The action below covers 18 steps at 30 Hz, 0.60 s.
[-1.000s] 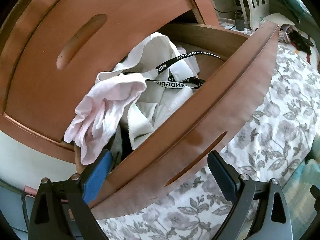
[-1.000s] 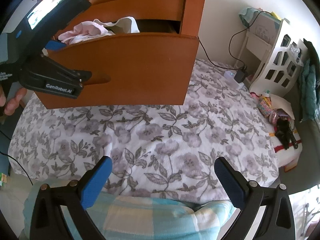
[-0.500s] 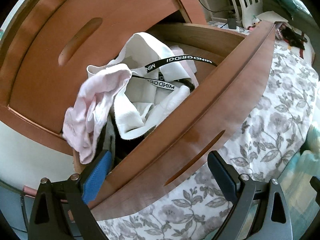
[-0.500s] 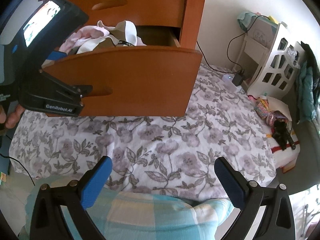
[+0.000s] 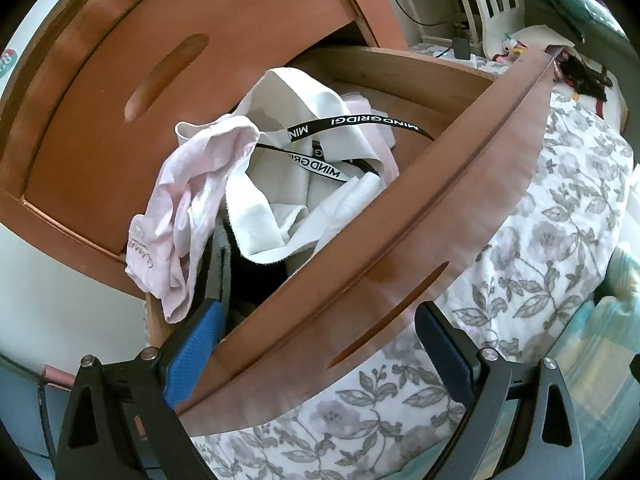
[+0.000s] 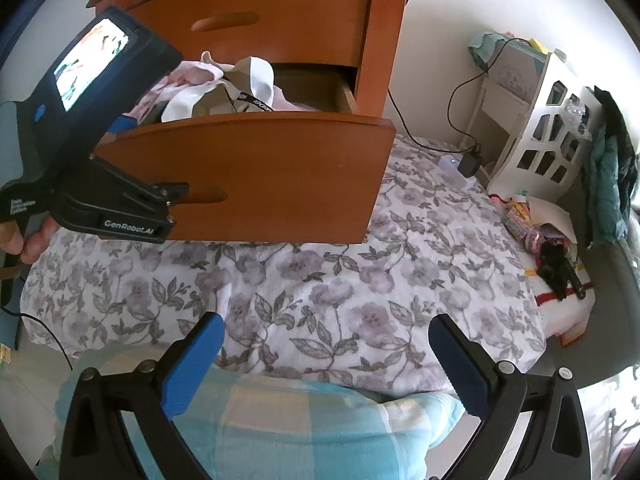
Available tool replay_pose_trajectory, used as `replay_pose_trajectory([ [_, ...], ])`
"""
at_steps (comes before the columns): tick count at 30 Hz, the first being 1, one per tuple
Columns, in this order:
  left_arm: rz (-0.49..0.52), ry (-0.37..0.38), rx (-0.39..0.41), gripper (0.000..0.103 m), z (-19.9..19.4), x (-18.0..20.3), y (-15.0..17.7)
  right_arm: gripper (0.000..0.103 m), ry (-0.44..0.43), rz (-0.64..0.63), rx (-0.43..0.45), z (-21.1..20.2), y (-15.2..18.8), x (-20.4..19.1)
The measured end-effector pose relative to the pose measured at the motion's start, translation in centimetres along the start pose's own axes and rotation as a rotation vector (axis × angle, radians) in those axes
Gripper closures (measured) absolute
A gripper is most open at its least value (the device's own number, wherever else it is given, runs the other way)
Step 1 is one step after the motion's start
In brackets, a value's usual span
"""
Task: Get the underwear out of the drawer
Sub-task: 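Pull the top drawer further out with the left tool, exposing clothes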
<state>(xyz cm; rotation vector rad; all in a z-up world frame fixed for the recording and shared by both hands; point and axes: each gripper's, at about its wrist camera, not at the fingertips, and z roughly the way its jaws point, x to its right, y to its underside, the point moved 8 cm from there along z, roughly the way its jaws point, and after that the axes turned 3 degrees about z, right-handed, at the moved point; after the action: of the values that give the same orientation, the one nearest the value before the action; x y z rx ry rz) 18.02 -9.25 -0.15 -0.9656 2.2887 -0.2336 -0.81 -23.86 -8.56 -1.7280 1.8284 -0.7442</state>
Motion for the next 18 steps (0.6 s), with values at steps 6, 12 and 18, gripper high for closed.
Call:
replay_pose_trajectory([
  [6, -0.007, -0.003, 0.014, 0.007, -0.2, -0.1, 0.2, 0.000, -0.003, 0.000, 0.003, -0.1, 0.0, 0.0],
  [12, -0.084, 0.030, 0.062, 0.007, -1.0, -0.9, 0.2, 0.000, -0.001, 0.005, 0.004, -0.1, 0.0, 0.1],
  [18, -0.258, 0.095, 0.144, 0.007, -3.3, -2.5, 0.8, 0.000, 0.001, 0.023, -0.002, 0.5, 0.0, 0.6],
])
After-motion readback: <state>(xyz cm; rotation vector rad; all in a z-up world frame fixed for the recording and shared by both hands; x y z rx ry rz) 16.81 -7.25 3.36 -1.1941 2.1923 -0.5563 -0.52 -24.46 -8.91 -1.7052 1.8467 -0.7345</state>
